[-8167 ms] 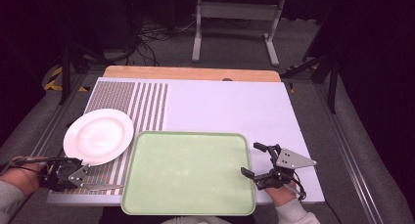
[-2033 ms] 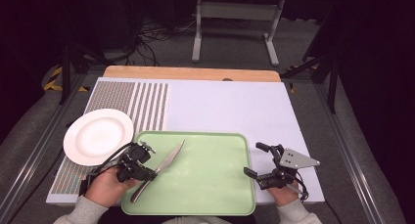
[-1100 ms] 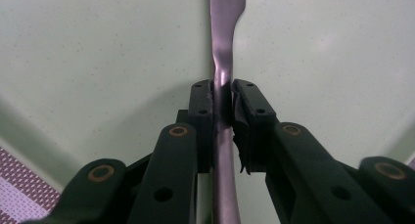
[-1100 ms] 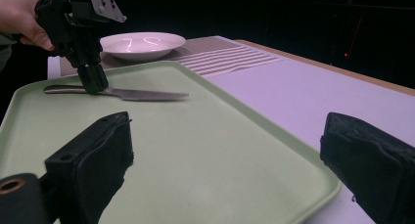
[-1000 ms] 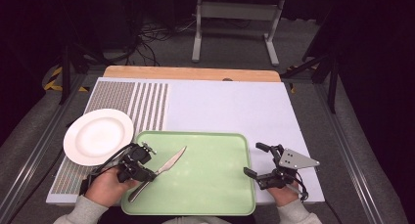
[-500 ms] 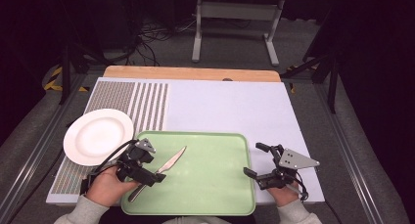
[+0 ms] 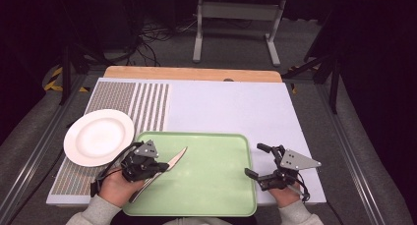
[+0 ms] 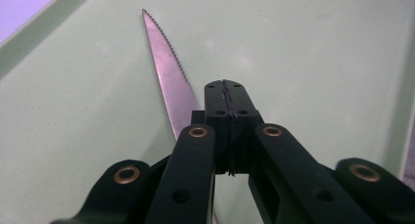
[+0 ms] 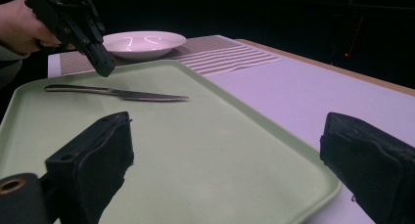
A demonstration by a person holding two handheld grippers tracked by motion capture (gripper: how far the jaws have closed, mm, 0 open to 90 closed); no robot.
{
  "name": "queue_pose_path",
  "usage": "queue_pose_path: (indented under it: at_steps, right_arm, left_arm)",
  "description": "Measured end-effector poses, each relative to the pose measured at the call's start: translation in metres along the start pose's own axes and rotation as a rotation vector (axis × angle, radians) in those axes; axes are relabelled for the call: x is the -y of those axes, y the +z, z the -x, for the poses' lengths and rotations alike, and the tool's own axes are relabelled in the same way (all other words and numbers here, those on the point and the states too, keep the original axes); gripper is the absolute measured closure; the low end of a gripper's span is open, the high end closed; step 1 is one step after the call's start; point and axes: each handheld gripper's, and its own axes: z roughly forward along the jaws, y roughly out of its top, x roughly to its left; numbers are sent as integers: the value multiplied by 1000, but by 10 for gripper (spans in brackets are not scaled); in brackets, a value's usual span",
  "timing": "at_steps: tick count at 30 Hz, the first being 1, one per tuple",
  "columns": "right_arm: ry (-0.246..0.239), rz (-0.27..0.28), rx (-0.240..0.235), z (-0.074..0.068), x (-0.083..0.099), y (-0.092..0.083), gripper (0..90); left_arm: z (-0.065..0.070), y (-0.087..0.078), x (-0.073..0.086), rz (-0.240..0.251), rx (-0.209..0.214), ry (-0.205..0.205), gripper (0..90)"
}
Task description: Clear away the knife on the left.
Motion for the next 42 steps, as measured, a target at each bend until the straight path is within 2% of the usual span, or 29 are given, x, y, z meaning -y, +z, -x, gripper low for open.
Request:
queue_pose_path:
  at_steps: [5,8,9,11,12,13,14,15,17,30,32,42]
  right_arm:
    - [1,-1,0,0,0,0,61]
    - [2,-1,1,1,0,0,61]
    - [2,-1,0,1,0,0,60]
    - [2,0,0,0,0,0,60]
    - [1,0,-1,0,0,0,61]
    - [1,0,-1,0,0,0,61]
    - [1,0,-1,0,0,0,61]
    - [2,0,-1,0,1,0,61]
    - [4,0,0,1,1,0,61]
    - [6,0,-3,1,1,1,61]
    - [4,-2,-4,1,1,1,61]
    - [3,-2,-3,1,1,1,62]
  left_arm:
    - [-1,8,0,-30,5,19,898]
    - [0,14,1,-70,6,43,898]
    - [1,15,1,-89,14,39,898]
    - [2,17,0,-95,18,40,898]
    - [1,17,0,-108,13,65,898]
    - [2,20,0,-134,18,63,898]
    - [2,20,0,-134,18,63,898]
    - [3,23,0,-151,6,76,898]
    - [4,25,0,-177,7,82,898]
    - [3,25,-1,-183,-13,84,898]
    - [1,24,1,-179,-21,69,898]
    - [-5,20,3,-186,-42,46,898]
